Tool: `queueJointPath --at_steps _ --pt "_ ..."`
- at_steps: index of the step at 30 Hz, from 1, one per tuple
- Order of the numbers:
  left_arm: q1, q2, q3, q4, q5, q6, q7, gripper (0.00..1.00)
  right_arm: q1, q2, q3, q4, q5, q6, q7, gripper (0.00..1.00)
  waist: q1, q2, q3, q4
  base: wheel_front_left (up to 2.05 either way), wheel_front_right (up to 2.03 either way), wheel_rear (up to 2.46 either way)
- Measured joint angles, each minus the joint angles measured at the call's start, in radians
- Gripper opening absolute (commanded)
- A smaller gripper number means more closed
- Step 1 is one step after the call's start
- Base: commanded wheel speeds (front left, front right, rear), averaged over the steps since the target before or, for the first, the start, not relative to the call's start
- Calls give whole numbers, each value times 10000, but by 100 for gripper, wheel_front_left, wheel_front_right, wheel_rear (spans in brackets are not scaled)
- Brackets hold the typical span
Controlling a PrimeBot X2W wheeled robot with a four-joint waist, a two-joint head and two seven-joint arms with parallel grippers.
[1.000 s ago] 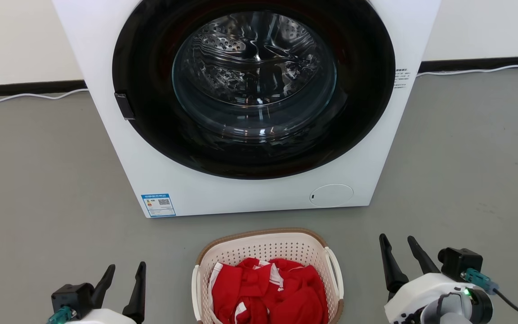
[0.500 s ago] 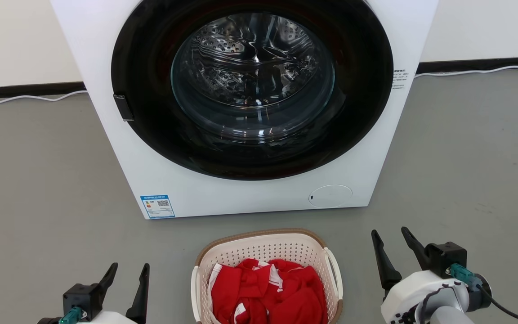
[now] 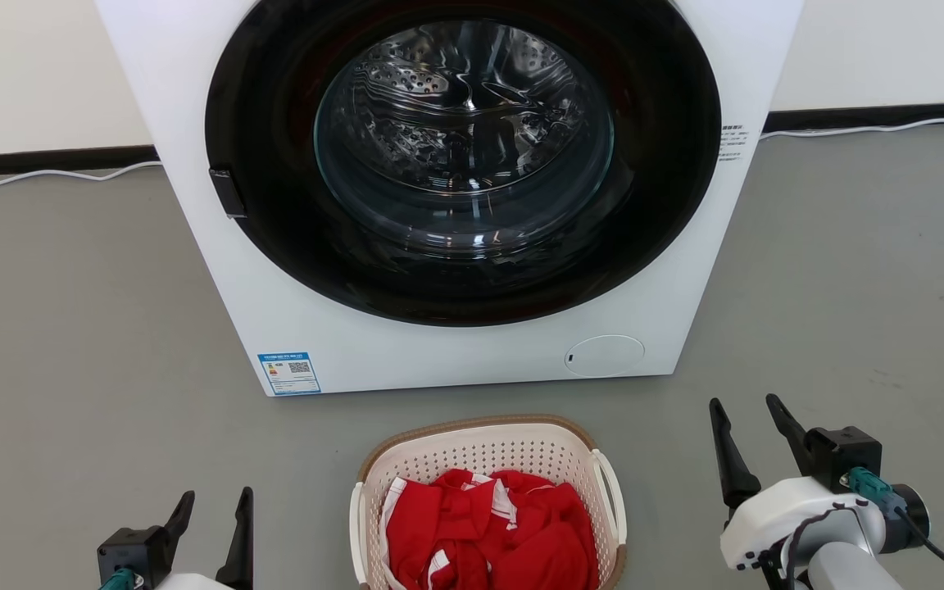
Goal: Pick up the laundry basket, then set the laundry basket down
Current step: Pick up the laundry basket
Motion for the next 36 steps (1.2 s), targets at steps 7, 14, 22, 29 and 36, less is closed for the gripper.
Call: queueJointPath --at_steps 7,14,22,29,36 --pt "-12 -161 366 219 -69 0 0 100 2 0 -221 50 -104 2 0 100 -1 0 -12 5 0 0 0" --pt "-37 -199 384 245 -69 0 0 100 2 0 -213 56 -100 2 0 100 0 0 5 1 0 0 0" --pt "-99 -161 253 144 -88 0 0 100 1 0 -176 -54 -98 2 -2 100 0 0 285 26 0 0 0" --pt "-479 203 -167 -213 -665 0 0 100 -182 0 -61 -399 -123 2 -2 100 -1 0 1195 58 0 0 0" --pt "-1026 679 -548 -608 -1290 -2 -25 100 -668 -4 -48 -861 -163 2 -8 100 -1 0 2468 107 0 0 0"
